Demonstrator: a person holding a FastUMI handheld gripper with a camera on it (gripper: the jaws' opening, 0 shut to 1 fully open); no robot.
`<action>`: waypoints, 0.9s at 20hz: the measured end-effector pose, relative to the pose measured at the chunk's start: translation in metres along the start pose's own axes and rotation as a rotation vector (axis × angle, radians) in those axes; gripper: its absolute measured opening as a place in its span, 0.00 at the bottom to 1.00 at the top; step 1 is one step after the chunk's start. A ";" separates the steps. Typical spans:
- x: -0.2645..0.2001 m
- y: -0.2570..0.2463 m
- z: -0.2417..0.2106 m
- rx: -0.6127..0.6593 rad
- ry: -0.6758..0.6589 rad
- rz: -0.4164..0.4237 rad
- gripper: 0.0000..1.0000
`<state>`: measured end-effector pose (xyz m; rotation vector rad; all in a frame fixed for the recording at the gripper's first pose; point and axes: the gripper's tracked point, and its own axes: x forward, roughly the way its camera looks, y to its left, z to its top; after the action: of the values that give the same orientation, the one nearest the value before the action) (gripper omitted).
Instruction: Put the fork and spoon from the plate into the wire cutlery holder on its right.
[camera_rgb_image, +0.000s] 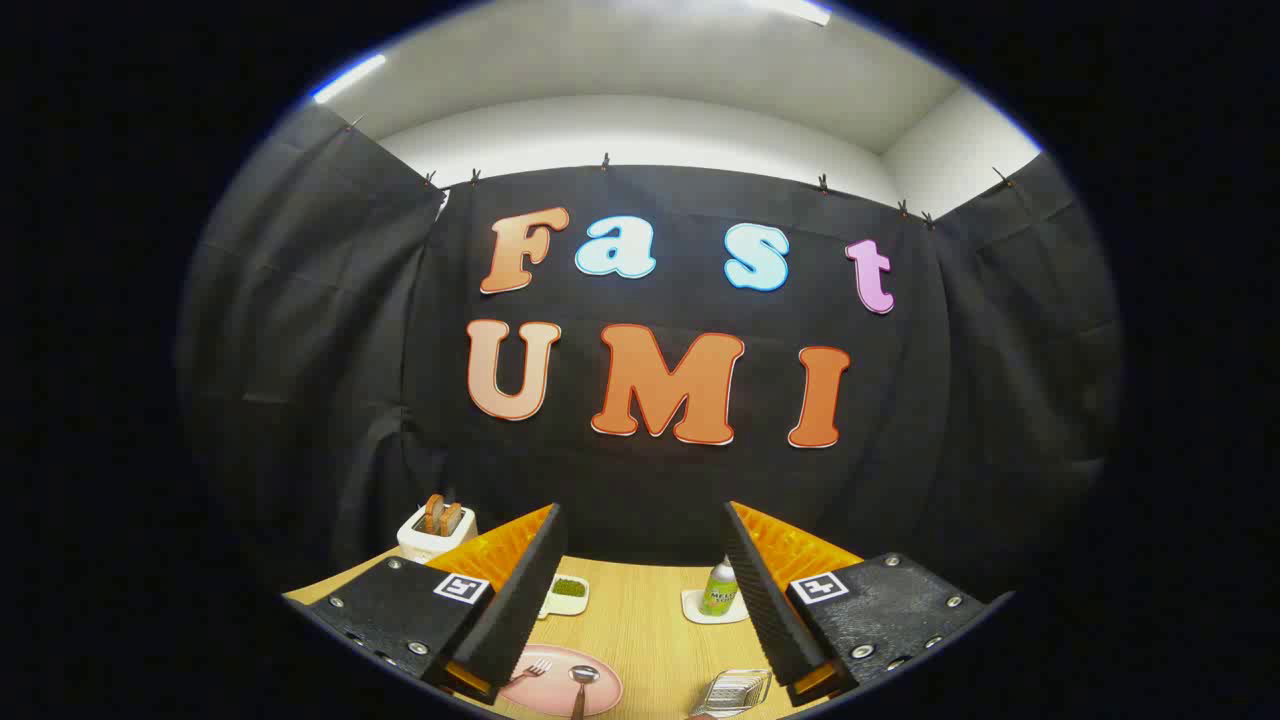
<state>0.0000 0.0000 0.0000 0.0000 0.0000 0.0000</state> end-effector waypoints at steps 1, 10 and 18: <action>0.003 0.001 0.000 0.007 0.002 0.012 0.94; 0.029 0.005 0.003 0.003 -0.012 0.066 0.94; 0.045 0.008 0.003 -0.005 -0.022 0.077 0.94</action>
<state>0.0455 0.0076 0.0031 -0.0054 -0.0217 0.0766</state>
